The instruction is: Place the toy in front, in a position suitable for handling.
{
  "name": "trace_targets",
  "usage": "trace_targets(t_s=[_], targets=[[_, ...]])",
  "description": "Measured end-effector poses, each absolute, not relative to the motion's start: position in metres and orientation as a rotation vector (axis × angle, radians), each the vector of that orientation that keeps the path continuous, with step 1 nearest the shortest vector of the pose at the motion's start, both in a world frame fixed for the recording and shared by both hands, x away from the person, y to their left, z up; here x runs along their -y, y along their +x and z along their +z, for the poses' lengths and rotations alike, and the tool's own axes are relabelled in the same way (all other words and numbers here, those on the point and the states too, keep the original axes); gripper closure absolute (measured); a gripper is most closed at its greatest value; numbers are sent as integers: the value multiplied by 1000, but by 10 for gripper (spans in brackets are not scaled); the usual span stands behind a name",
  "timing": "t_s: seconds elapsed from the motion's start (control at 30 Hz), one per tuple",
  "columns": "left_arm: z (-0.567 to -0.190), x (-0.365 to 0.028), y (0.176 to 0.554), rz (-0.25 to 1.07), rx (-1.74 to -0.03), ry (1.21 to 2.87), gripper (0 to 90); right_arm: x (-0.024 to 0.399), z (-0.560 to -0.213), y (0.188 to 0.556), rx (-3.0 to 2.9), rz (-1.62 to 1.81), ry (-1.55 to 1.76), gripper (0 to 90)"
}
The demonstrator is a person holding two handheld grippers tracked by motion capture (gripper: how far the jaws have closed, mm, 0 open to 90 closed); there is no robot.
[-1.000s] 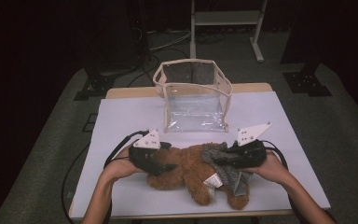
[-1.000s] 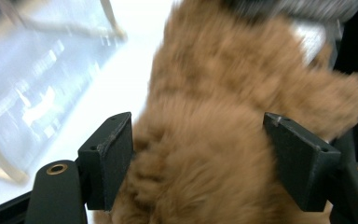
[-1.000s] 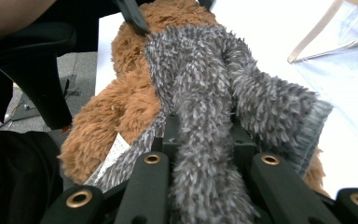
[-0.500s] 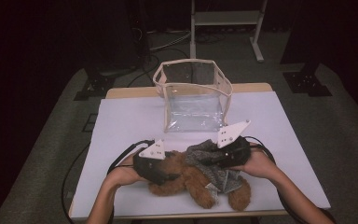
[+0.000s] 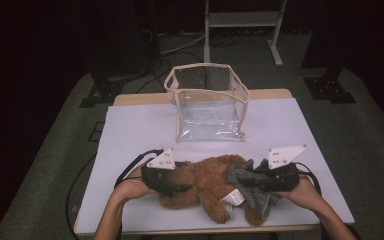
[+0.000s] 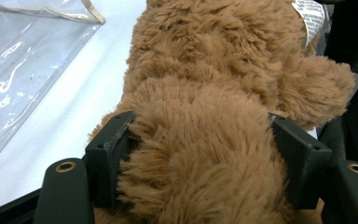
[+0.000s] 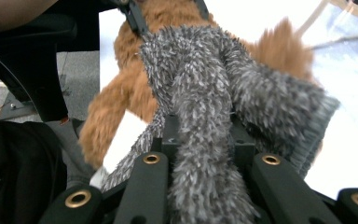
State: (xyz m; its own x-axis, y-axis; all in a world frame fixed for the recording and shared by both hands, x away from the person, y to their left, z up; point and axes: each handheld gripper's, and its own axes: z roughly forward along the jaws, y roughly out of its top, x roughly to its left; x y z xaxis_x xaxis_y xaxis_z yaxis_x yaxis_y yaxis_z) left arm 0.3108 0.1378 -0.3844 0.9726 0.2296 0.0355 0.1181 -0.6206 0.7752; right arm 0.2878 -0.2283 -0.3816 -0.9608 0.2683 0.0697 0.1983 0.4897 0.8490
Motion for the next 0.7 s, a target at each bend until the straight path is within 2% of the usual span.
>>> trace_targets(t_s=[0.13,0.2,0.33,0.43,0.5,0.7], targets=[[-384,-139,311,161,-248,2244,287,238,-395,283,-2671,1489,461,740],[-384,-139,311,162,-241,2243,286,250,-413,280,-2691,1503,536,740],[-384,-140,310,166,-242,2245,286,262,-415,279,-2688,1461,582,739],[-384,-140,309,166,-238,2244,286,267,-408,279,-2672,1444,592,739],[-384,-140,307,167,-237,2245,285,267,-390,282,-2639,1461,557,739],[-382,-137,304,174,-212,2258,281,230,-343,299,-2600,1475,383,739]])
